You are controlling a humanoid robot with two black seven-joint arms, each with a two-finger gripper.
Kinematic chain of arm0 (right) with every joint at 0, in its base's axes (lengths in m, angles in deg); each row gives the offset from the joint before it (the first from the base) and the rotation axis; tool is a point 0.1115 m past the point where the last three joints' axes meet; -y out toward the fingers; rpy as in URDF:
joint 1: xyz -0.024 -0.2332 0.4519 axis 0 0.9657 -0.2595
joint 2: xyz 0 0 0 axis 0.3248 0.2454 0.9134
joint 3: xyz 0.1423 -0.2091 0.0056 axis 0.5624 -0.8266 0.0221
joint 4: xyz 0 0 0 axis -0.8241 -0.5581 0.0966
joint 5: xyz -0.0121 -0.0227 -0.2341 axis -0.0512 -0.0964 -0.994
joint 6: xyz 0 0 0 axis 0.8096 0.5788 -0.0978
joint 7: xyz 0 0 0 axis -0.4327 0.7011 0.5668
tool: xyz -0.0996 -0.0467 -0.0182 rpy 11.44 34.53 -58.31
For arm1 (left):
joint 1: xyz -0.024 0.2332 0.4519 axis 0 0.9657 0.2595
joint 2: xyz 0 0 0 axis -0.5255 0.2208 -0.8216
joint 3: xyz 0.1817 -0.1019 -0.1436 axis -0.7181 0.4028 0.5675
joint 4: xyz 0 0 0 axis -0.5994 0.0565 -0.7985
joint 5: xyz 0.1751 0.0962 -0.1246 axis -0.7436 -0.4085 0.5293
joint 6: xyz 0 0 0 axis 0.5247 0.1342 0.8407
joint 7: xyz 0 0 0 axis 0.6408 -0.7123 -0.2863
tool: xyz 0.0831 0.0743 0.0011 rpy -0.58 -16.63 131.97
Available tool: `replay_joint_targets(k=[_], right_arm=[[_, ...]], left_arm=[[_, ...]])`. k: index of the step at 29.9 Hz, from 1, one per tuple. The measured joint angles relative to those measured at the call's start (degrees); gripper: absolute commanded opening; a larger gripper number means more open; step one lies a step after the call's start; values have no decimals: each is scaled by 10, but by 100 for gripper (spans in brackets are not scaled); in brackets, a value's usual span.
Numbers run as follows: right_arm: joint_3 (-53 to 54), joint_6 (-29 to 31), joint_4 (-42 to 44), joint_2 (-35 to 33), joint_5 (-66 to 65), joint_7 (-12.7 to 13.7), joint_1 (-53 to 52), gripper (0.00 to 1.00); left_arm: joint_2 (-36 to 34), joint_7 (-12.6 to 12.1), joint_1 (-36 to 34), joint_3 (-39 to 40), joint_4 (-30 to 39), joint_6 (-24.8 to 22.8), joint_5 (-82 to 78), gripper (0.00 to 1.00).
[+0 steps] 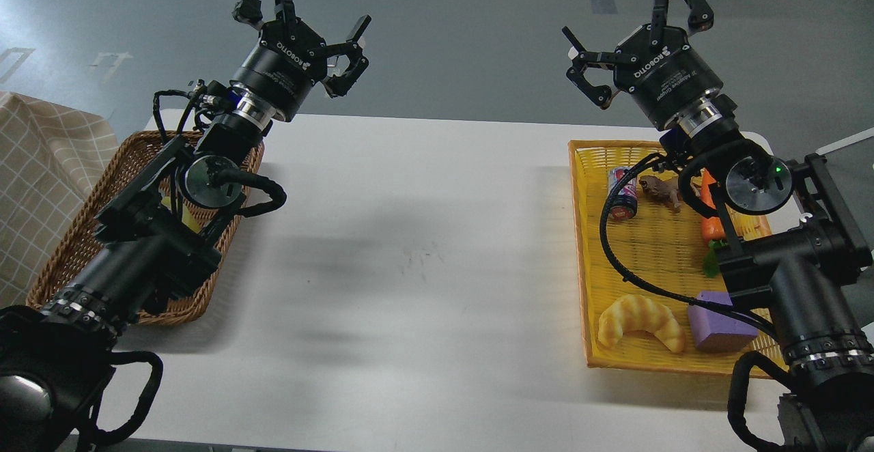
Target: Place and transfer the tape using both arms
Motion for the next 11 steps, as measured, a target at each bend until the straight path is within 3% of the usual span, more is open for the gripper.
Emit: replay_joint_targets(k=[11], right_arm=[[2, 0, -2, 0, 4, -3, 12, 100]], left_arm=[[2, -1, 6, 0, 0, 0, 1, 98]])
